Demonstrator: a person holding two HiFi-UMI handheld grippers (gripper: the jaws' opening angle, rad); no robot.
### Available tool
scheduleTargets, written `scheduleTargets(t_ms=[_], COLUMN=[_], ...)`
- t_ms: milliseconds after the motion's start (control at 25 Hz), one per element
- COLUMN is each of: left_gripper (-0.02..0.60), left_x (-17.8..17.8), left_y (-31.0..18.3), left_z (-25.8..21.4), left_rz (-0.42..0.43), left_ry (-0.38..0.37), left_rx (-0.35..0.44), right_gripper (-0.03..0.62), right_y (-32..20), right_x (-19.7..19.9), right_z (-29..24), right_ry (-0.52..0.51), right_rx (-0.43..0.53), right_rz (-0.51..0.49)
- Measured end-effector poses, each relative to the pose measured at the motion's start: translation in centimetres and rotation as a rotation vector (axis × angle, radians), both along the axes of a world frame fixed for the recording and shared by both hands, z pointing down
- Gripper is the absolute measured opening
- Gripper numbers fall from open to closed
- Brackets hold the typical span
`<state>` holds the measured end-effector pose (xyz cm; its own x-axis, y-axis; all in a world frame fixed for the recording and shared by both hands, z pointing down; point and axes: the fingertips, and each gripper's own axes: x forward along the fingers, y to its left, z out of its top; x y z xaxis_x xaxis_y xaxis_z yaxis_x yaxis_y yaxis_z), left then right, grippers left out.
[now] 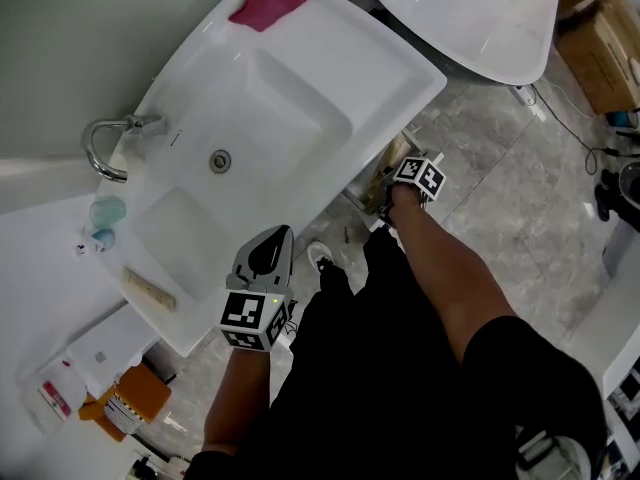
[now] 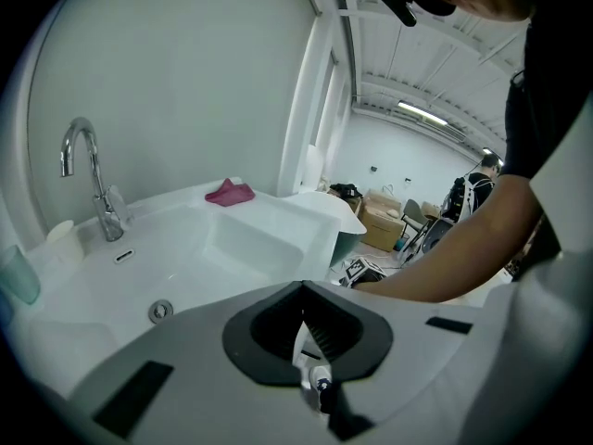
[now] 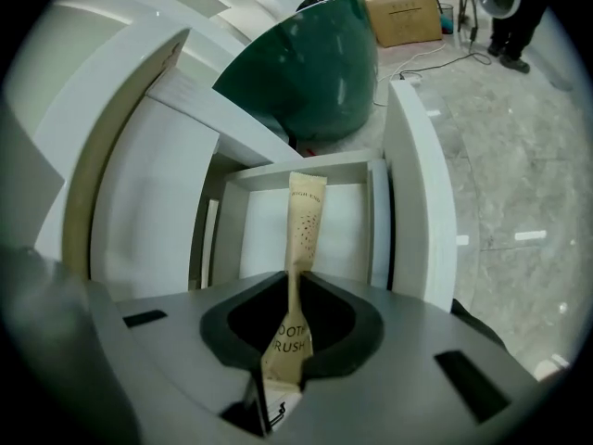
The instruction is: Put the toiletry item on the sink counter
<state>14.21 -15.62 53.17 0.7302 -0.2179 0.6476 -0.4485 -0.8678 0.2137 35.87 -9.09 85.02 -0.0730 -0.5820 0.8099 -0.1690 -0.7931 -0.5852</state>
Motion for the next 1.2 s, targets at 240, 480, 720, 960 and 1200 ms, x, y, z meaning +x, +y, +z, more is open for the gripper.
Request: scheduleTargets(t_ms=[240, 480, 720, 960, 1200], left_gripper=[0.003, 0.003, 0.003, 0.003, 0.003], left_x=[0.3, -0.1, -0.7, -1.6, -3.6], left_y=[0.3, 0.2, 0.3, 0.7, 1.2], left_z=[-0.1, -0.6, -1.5, -2.9, -4.7], left_rz=[0.002, 0.011, 0.031, 0.067, 0.094], left_ry=[0.015, 0.022, 0.045, 0.068, 0.109], left_rx=[0.004, 0.014, 0.030, 0.047, 0.071], right_gripper=[0.067, 0.069, 0.067, 0.057, 0.005], right_y=[-0.3, 0.0, 0.3, 0.8, 1.3], right_x=[-0.1, -0.1, -0.1, -0.5, -2.9], right_z=[-0.1, -1.4, -4.4, -9.0, -16.3], right_ry=[0.007, 0.026, 0.086, 0.201, 0.340], right_rx=[-0.010, 0.021, 0.082, 0.148, 0.291], right_rz=[-0.029, -0.037, -0.086, -0.190, -0.275])
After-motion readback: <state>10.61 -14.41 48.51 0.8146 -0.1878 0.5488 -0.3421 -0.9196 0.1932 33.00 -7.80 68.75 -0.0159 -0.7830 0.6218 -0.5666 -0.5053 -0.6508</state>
